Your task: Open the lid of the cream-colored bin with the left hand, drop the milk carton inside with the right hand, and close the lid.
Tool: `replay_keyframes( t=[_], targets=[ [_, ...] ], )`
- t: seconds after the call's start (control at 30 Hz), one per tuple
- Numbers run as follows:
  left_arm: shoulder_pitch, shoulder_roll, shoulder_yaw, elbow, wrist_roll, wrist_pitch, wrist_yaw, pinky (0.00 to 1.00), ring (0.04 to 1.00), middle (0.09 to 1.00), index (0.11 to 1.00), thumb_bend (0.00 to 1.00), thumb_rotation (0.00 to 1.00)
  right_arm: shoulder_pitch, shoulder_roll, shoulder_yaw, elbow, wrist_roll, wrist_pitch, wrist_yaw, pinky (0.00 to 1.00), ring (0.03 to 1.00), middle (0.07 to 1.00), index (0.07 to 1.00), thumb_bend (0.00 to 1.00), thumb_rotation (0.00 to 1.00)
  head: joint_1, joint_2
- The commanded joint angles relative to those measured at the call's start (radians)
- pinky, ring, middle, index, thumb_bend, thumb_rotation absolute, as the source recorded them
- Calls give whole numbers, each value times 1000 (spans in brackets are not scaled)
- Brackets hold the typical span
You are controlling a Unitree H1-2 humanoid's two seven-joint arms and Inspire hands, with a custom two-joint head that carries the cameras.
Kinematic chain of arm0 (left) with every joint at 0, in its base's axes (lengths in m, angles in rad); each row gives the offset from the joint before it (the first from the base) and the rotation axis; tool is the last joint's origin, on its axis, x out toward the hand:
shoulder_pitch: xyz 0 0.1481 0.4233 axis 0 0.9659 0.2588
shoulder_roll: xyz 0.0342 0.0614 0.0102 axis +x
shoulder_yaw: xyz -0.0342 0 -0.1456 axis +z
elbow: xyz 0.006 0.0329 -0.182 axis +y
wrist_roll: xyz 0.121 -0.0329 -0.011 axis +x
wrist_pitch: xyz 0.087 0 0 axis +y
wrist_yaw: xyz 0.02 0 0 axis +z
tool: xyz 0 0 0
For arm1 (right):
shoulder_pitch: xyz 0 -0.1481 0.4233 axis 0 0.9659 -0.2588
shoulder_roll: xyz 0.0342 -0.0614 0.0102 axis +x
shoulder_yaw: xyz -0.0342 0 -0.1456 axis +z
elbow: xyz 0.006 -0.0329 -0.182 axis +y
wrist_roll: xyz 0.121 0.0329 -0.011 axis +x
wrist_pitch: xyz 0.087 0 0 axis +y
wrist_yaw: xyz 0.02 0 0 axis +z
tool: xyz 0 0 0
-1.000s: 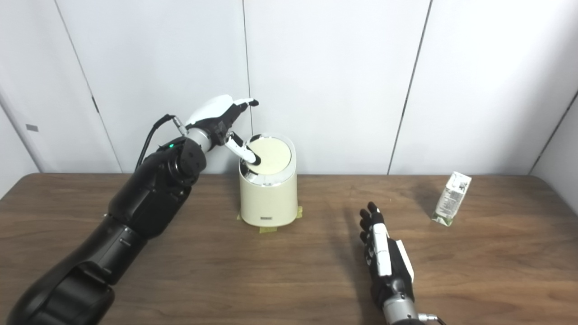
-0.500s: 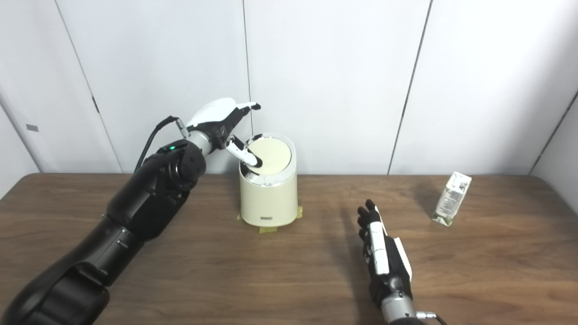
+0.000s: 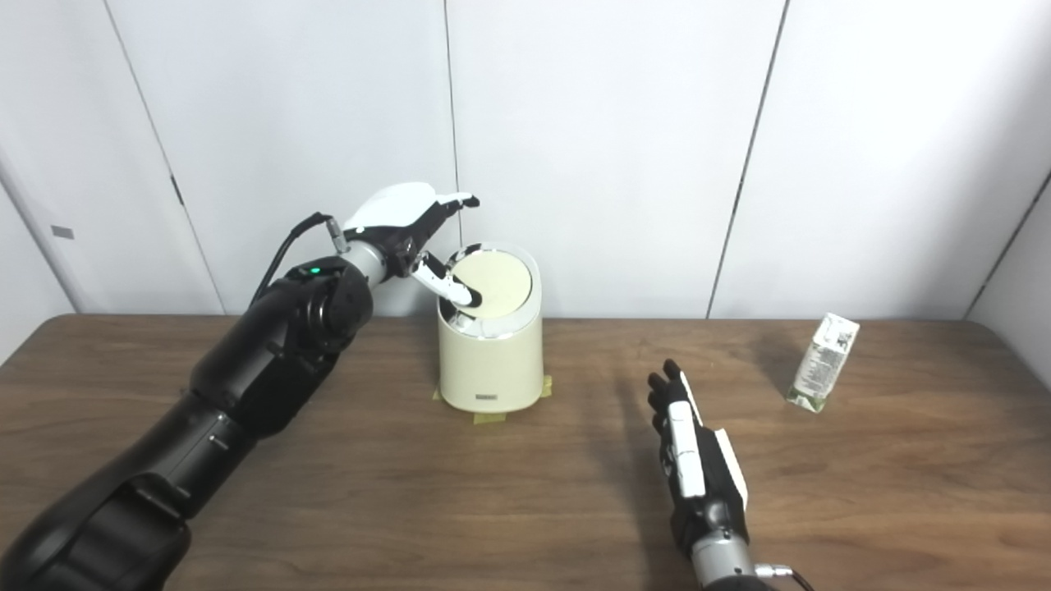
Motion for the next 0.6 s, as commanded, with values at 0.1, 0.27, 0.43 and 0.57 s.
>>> replay_keyframes(
  t=[0.1, 0.27, 0.43, 0.57],
  targets=[
    [-33, 0, -24, 14, 39, -23, -11, 881, 920, 934, 926, 952, 3, -37, 2, 5, -46, -2, -11, 2, 1000, 973, 957, 1000, 597, 1000, -3, 1],
    [-34, 1, -44, 15, 61, -31, -20, 889, 923, 934, 931, 951, 0, -38, 1, 5, -48, 0, -10, 2, 1000, 978, 963, 1000, 599, 1000, -5, 1],
    [-39, 1, -67, 15, 86, -24, -49, 899, 939, 949, 943, 941, 0, -38, 0, 9, -48, -4, -12, 3, 1000, 977, 962, 1000, 604, 1000, -8, 3],
    [-39, -6, -70, 14, 85, -22, -71, 912, 949, 953, 945, 951, 0, -39, 1, 12, -52, -10, -3, -1, 998, 973, 956, 1000, 608, 1000, -10, 7]
  ],
)
